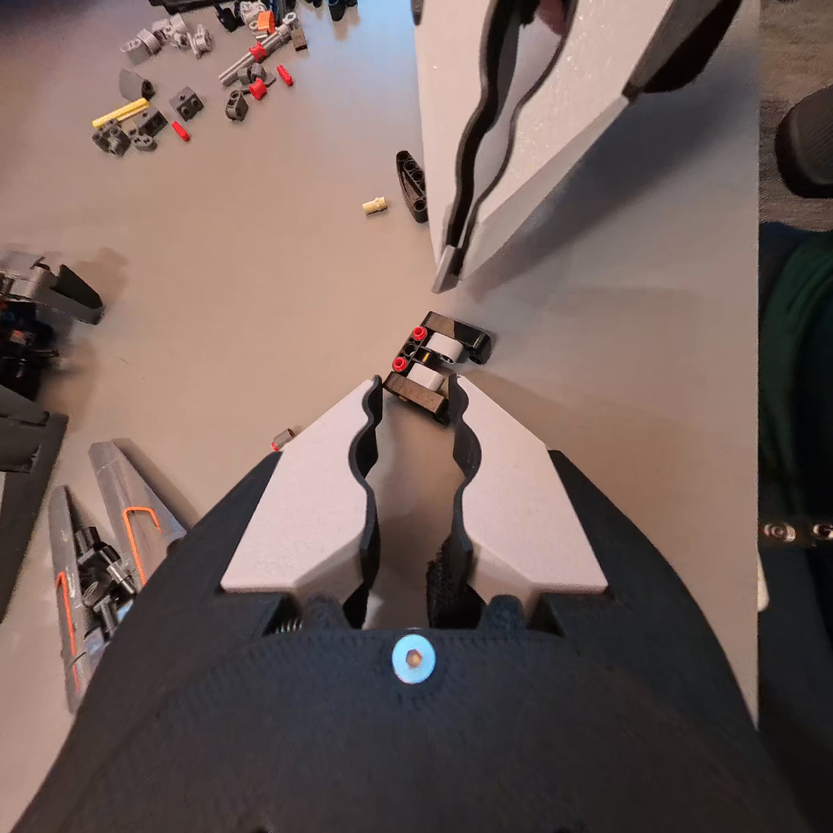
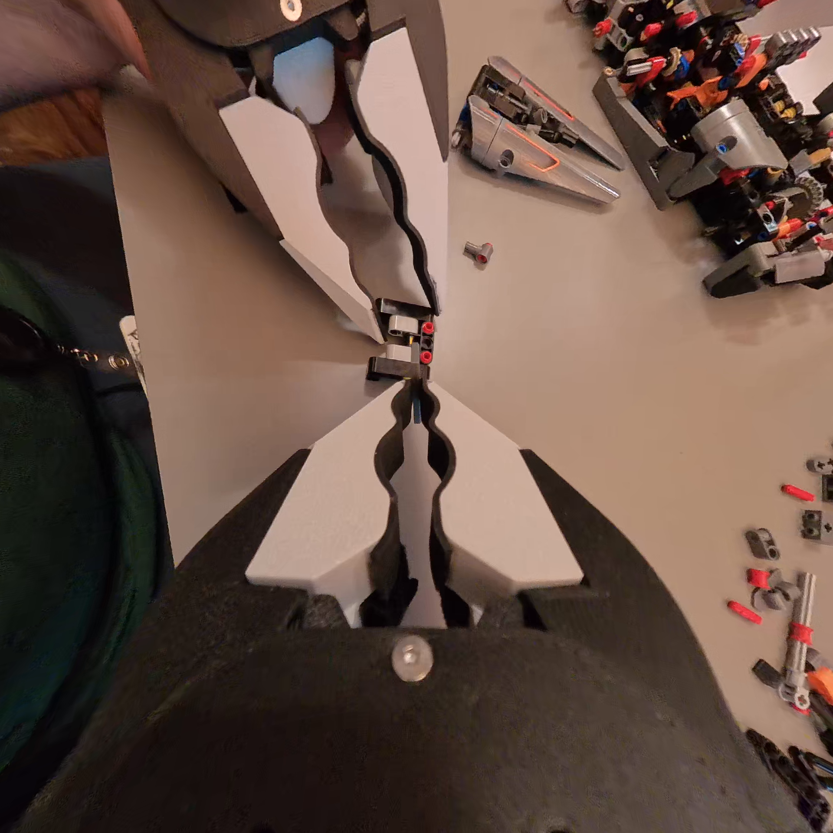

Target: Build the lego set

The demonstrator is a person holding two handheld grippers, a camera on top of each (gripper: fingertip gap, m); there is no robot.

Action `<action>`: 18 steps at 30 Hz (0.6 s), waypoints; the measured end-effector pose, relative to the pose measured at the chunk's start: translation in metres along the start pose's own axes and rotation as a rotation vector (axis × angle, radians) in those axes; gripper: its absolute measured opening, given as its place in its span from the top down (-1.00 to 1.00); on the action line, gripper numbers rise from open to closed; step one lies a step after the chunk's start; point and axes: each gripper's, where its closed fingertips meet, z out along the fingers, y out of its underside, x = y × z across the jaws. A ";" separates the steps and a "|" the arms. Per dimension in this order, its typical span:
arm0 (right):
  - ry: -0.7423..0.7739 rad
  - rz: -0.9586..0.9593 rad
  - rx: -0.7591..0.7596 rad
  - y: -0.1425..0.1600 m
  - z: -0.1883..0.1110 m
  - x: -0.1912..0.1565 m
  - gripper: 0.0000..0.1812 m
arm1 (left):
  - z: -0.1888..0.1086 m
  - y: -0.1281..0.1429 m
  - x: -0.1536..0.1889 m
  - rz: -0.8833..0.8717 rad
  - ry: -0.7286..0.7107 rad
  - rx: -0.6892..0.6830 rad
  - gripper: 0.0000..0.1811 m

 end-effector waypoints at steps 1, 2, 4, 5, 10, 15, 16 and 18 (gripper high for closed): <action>0.001 0.011 0.005 -0.001 0.000 0.001 1.00 | 0.000 0.000 0.000 0.022 -0.012 0.000 0.70; 0.001 0.019 0.008 -0.001 0.000 0.002 1.00 | 0.000 -0.001 -0.001 0.049 -0.030 0.000 0.70; -0.006 0.034 0.010 -0.003 0.000 0.004 1.00 | 0.000 -0.001 -0.002 0.076 -0.058 -0.004 0.71; -0.015 0.040 0.013 -0.005 0.000 0.003 1.00 | 0.000 -0.002 -0.002 0.099 -0.071 0.000 0.72; -0.058 0.032 0.004 -0.007 0.002 -0.001 1.00 | 0.001 -0.008 -0.005 0.195 -0.147 -0.001 0.73; -0.047 0.068 0.006 -0.003 -0.001 0.007 1.00 | 0.004 -0.010 -0.007 0.246 -0.180 -0.012 0.72; -0.056 0.080 0.011 -0.002 -0.002 0.007 1.00 | 0.004 -0.010 -0.007 0.261 -0.187 -0.012 0.72; -0.074 0.105 0.015 0.000 -0.003 0.007 1.00 | 0.004 -0.011 -0.007 0.291 -0.188 -0.014 0.72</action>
